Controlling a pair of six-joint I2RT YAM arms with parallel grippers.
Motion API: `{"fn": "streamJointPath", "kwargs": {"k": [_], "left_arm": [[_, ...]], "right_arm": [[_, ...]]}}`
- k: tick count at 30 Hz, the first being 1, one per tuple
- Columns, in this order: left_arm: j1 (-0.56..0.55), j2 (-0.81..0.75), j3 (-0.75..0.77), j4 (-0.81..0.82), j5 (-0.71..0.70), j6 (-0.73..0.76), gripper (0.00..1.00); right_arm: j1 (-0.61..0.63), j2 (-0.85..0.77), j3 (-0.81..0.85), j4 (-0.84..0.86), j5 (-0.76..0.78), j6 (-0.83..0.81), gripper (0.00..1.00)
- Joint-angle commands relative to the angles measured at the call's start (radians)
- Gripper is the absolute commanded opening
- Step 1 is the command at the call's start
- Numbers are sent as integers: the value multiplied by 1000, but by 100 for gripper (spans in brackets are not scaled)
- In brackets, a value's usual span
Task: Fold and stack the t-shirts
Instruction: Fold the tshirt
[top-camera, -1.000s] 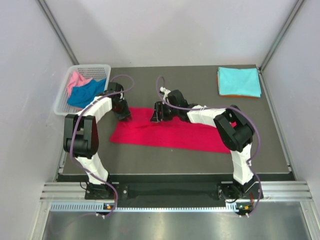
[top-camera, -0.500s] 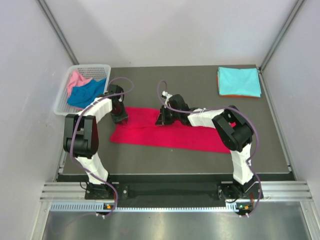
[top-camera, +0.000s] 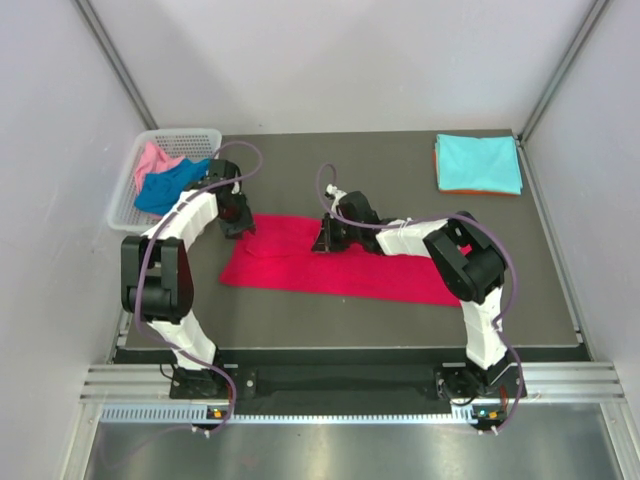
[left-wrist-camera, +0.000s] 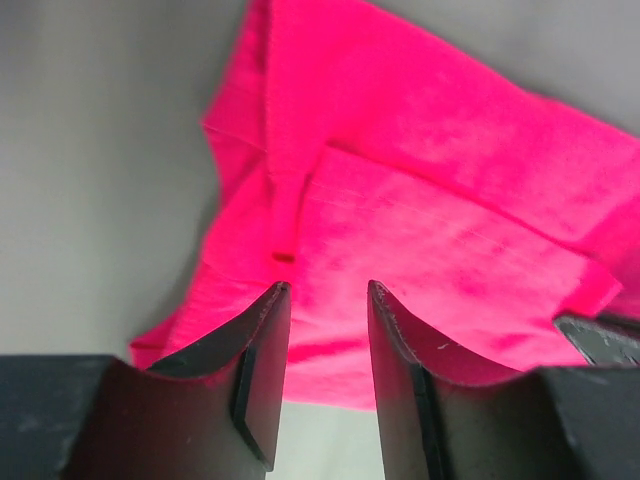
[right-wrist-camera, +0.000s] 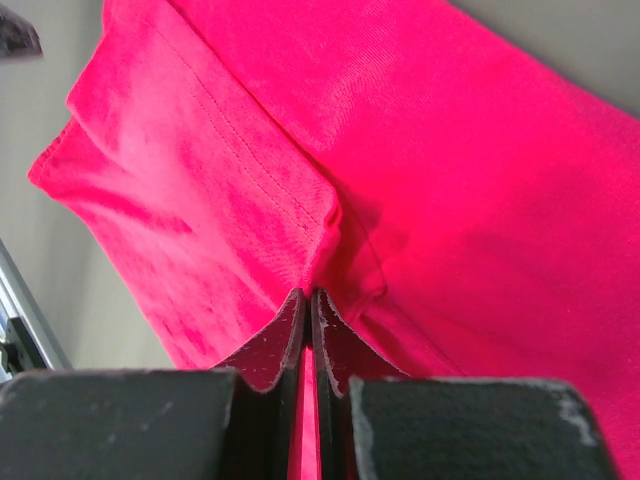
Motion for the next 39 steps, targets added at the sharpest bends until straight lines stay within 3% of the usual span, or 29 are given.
{"fn": "streamJointPath", "kwargs": {"k": [1,11,16,19,33,36,39], "left_arm": [[1,-9,-39,-3,76,13,41],[1,11,-89,5,66,18,36],[1,23,-94,-7,40,13,8],[1,18,-101,-6,17,10,2],[0,38,-109,-41,-109,10,2],[-2,11,-80,-61,-123,10,5],[0,-29,-40,-70,-149,17,14]], "right_arm": [[8,-28,-5,49,-7,10,0],[9,-36,-40,78,-15,33,0],[8,-41,-48,56,-7,30,0],[8,-44,-49,61,-9,34,0],[9,-45,-83,78,2,79,3],[9,-56,-89,75,17,85,4],[9,-64,-94,73,23,89,4]]}}
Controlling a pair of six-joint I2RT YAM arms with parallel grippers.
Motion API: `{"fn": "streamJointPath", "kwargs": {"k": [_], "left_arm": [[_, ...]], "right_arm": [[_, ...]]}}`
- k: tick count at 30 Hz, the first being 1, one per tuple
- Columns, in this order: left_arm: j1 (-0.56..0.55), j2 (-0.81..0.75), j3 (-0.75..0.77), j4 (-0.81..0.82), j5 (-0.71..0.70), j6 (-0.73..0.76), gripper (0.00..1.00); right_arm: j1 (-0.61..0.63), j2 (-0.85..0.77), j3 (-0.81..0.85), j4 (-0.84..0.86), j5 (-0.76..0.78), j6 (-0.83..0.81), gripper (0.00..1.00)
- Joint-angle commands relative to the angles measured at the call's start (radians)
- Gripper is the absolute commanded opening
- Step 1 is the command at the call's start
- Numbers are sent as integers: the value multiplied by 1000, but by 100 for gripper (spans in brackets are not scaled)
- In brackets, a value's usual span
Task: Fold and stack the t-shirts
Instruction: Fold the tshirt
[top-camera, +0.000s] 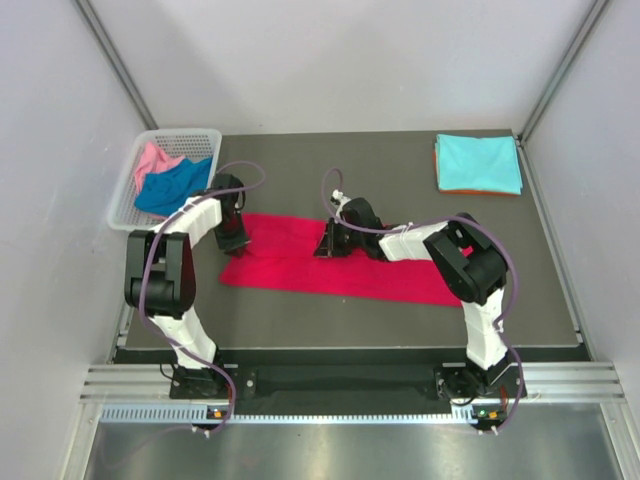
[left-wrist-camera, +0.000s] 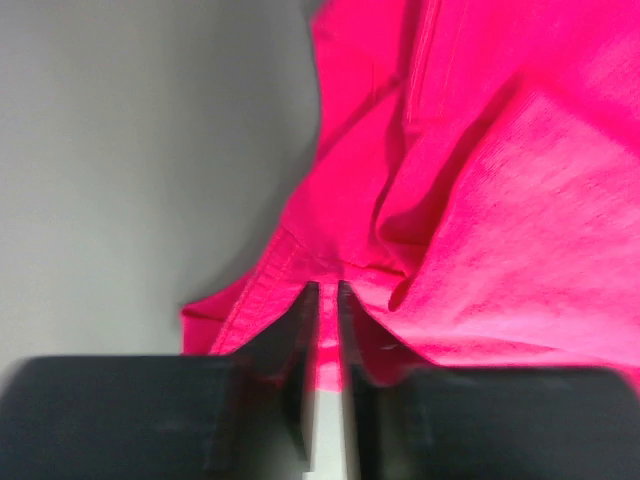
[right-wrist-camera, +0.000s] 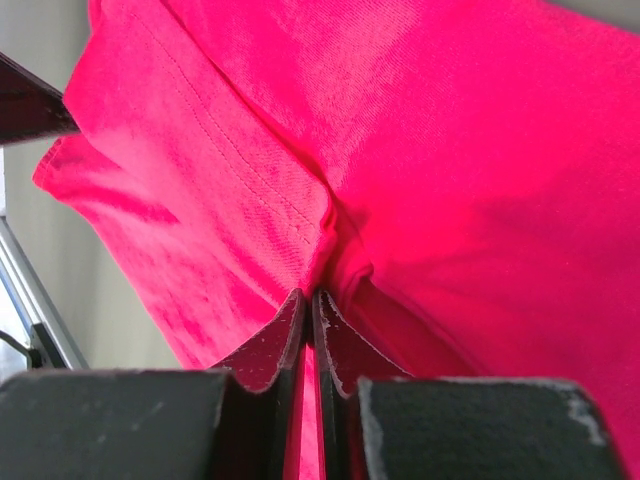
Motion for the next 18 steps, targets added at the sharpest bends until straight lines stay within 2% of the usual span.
{"fn": "streamJointPath", "kwargs": {"k": [1,4,6,7,8,12,18], "left_arm": [[1,-73,85,-24,-72,13,20],[13,-75,123,-39,-52,13,25],[19,-72,130,-41,32,7,31],[19,-76,108,-28,66,5,32],[19,-81,91,10,162,4,35],[19,-93,-10,103,267,-45,36],[19,-89,-111,182,264,-77,38]], "right_arm": [[9,-51,-12,4,19,5,5],[9,-45,-6,6,14,11,4],[9,-43,-3,6,9,11,5],[9,-43,0,4,8,11,5],[9,-42,0,4,8,13,5],[9,-43,-2,4,8,16,5],[9,-51,-8,7,6,16,5]]}}
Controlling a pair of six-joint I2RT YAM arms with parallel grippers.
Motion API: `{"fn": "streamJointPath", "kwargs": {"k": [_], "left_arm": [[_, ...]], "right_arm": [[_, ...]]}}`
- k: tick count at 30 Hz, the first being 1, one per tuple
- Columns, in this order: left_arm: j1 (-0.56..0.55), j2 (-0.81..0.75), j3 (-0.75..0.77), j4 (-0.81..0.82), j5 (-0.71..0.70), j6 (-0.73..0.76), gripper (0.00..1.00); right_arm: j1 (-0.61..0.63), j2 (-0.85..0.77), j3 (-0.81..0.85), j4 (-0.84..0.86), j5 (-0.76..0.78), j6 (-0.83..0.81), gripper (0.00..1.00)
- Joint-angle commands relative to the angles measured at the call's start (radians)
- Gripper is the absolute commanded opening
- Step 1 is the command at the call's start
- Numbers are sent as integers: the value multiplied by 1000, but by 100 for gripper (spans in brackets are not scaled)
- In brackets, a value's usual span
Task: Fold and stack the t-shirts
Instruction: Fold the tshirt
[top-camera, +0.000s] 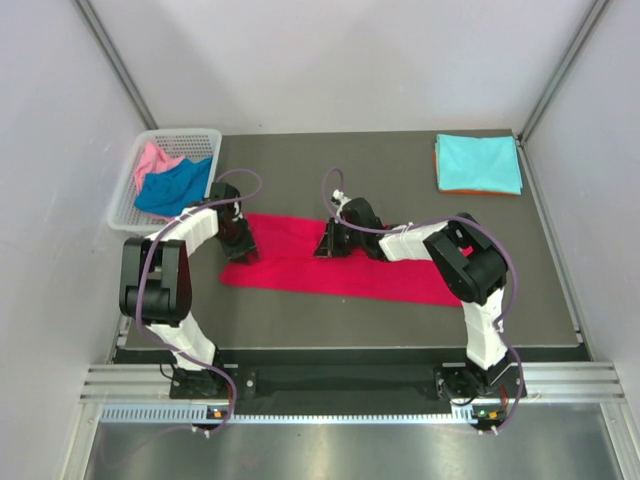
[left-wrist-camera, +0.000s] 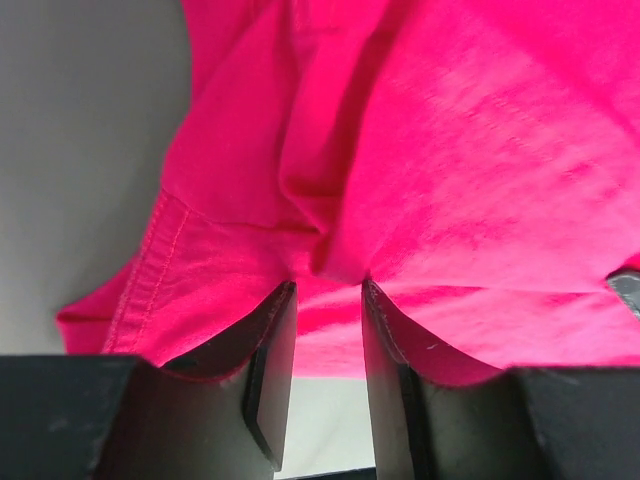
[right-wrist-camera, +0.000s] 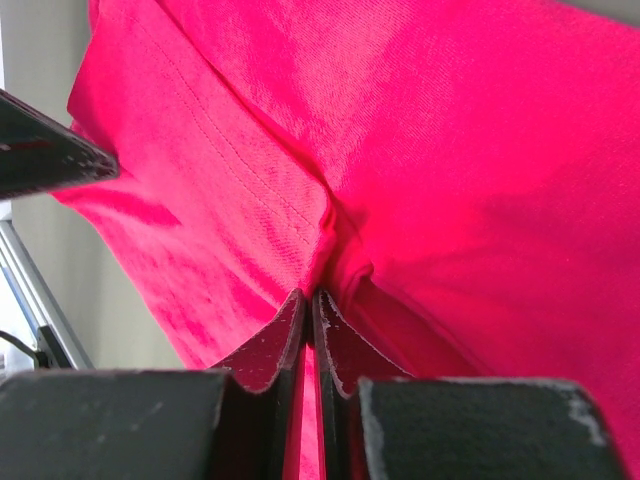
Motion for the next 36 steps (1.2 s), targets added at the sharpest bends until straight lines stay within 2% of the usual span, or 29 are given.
{"fn": "streamJointPath", "kwargs": {"k": [1,6,14,19,24,26,27,36], "left_arm": [[2,-17,-30,97,28,-32,38],[2,7,-26,103,-14,-41,36],[2,-57,-3,99,-52,-52,36],[2,-42,-12,123,-43,-70,34],[2,-29,0,117,-56,-66,25],[2,-31,14,103,-81,-61,12],[2,-36,28,90,-90,-61,1],[-29,-146,8,65,-104,-99,0]], "right_arm": [[11,-50,-7,8,5,-3,5],[11,-53,-10,13,3,1,5],[17,-40,2,8,3,-2,5],[18,-42,-7,3,5,-2,5],[18,-50,-2,-9,6,-3,5],[18,-51,1,-10,0,-2,5],[20,-54,7,-10,-3,3,4],[20,-93,15,-38,-12,11,0]]}}
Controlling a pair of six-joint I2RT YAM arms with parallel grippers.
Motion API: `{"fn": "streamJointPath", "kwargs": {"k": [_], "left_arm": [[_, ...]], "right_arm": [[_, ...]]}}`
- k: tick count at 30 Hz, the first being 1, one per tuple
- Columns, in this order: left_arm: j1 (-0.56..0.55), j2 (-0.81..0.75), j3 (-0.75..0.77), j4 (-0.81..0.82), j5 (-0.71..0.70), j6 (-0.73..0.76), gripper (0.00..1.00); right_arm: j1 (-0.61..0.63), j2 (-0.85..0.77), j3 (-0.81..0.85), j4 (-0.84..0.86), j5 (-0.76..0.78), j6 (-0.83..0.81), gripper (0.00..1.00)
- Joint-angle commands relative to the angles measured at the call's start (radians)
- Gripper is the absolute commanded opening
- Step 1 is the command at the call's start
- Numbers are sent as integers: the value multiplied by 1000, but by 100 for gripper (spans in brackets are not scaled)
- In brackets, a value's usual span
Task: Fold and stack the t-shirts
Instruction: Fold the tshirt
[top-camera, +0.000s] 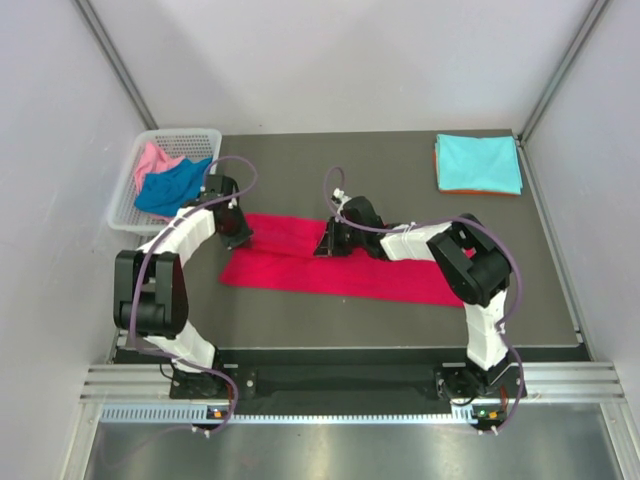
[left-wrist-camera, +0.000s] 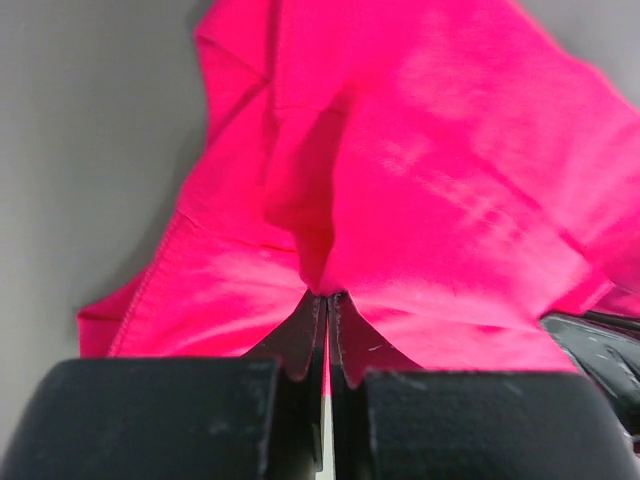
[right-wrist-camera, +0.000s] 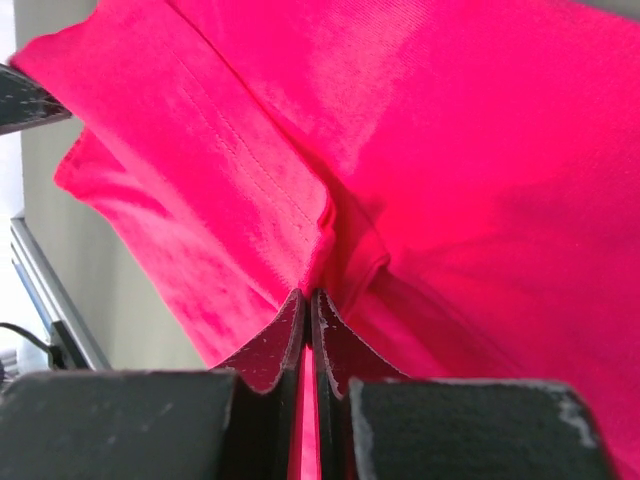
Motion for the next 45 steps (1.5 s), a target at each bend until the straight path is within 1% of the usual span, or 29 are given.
{"fn": "streamJointPath", "kwargs": {"k": [1,7,9,10,15,25,26,28,29,30,34,35,36,37,39,40,41,42,43,44,45], "left_arm": [[-23,-79,5,-2,-36,-25,0],[-49,-76,-16,-22,-65,-33,0],[-55,-74,-41,-19,-73,-30,0],[-57,-74,-50,-18,-105,-28,0],[-65,-53,-99,-9,-130,-22,0],[-85,-56,-105,-41,-145,2,0],[-91,-60,-107,-48,-162,5,0],[-94,-74,-101,-62,-189,4,14],[-92,-77,-84,-70,-200,10,20],[-94,-79,-66,-99,-214,13,26],[-94,-80,74,-185,-233,38,31],[-92,-82,137,-194,-231,50,31],[-92,-79,166,-200,-231,59,32],[-92,-70,194,-191,-216,74,32],[-91,-48,252,-167,-203,77,31],[-85,-18,264,-129,-144,84,30],[-80,2,281,-104,-118,84,30],[-68,52,292,-81,-89,81,28],[-62,82,307,-81,-55,81,27],[-56,112,344,-79,-61,81,27],[-49,140,366,-81,-68,84,26]], "right_arm": [[21,-74,15,-13,-13,3,0],[20,-85,7,-37,-12,4,0],[23,-77,-1,-36,-12,3,0],[23,-74,-4,-34,-12,3,0],[21,-54,-19,-24,-15,1,0],[35,-33,-7,-34,-3,-3,0],[34,-30,-5,-40,-1,-5,5],[35,-30,-2,-50,1,-6,13],[35,-36,4,-56,1,-12,20],[35,-53,7,-82,1,-17,24],[32,-119,24,-190,48,-58,31],[29,-131,19,-214,54,-71,34],[22,-164,12,-220,60,-75,34],[20,-185,4,-273,82,-80,35],[18,-240,-19,-300,106,-94,34],[18,-254,-21,-313,117,-101,32],[18,-267,-16,-327,120,-106,21],[14,-274,-9,-356,128,-117,14],[12,-278,-1,-375,139,-121,9],[9,-289,4,-384,151,-126,4],[-1,-295,2,-392,165,-130,2]]}}
